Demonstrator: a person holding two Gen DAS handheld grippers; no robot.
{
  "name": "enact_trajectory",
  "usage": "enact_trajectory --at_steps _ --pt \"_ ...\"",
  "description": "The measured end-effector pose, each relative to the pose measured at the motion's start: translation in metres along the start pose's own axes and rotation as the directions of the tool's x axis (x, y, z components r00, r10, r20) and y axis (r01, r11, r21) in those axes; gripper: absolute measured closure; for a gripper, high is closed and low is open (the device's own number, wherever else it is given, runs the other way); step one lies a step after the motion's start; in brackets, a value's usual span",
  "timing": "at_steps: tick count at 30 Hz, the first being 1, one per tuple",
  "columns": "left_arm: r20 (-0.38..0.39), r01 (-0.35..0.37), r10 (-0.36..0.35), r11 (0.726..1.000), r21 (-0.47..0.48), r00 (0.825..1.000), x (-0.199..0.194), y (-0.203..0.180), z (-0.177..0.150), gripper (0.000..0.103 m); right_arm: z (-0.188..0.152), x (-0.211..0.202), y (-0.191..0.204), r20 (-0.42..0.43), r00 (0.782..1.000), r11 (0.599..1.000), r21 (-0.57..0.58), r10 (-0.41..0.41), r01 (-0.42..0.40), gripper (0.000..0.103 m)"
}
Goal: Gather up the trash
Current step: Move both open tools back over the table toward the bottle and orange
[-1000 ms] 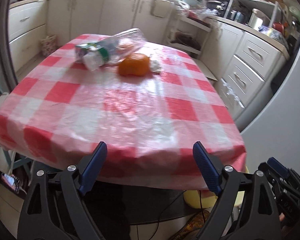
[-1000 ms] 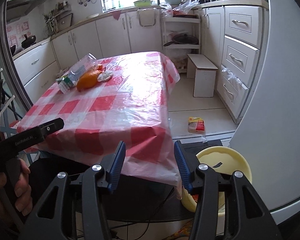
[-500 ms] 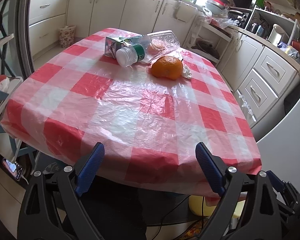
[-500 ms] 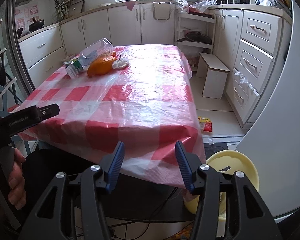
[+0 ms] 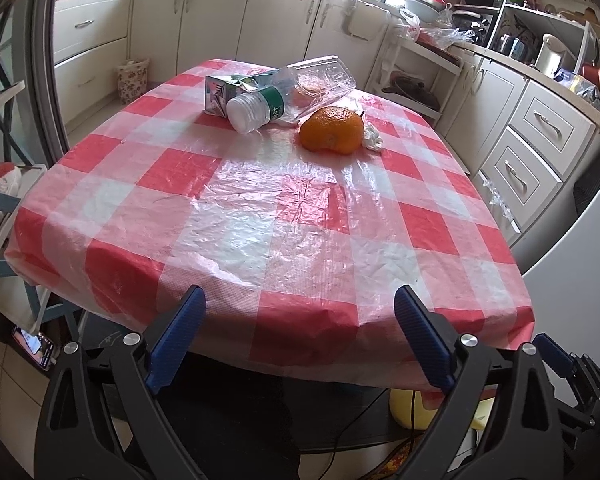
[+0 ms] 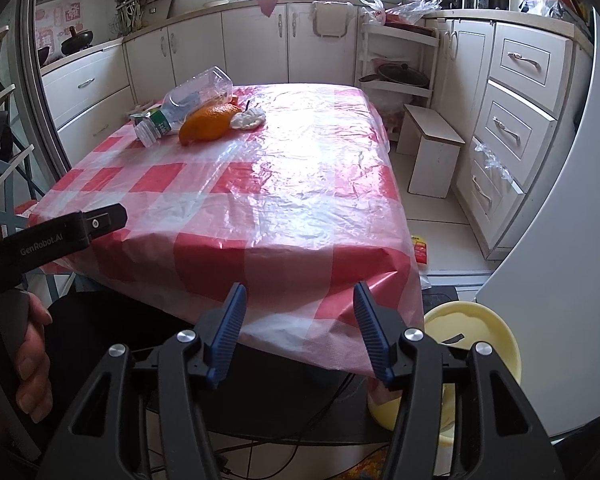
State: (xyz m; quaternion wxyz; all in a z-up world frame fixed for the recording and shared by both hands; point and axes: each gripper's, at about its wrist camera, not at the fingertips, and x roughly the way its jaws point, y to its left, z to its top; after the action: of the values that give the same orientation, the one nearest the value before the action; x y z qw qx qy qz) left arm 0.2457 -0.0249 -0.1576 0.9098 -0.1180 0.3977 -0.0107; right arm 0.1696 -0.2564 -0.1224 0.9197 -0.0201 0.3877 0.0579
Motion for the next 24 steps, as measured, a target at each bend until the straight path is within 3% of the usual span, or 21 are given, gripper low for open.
enact_trajectory --at_steps 12,24 --pt "0.001 -0.004 0.004 1.000 0.004 1.000 0.001 0.000 0.000 0.010 -0.001 0.001 0.001 -0.004 1.000 1.000 -0.003 0.001 -0.001 0.048" --pt "0.069 -0.003 0.001 0.999 0.040 0.998 -0.009 -0.004 0.003 0.010 -0.003 0.003 0.004 -0.008 1.000 1.000 -0.010 0.000 0.000 0.048"
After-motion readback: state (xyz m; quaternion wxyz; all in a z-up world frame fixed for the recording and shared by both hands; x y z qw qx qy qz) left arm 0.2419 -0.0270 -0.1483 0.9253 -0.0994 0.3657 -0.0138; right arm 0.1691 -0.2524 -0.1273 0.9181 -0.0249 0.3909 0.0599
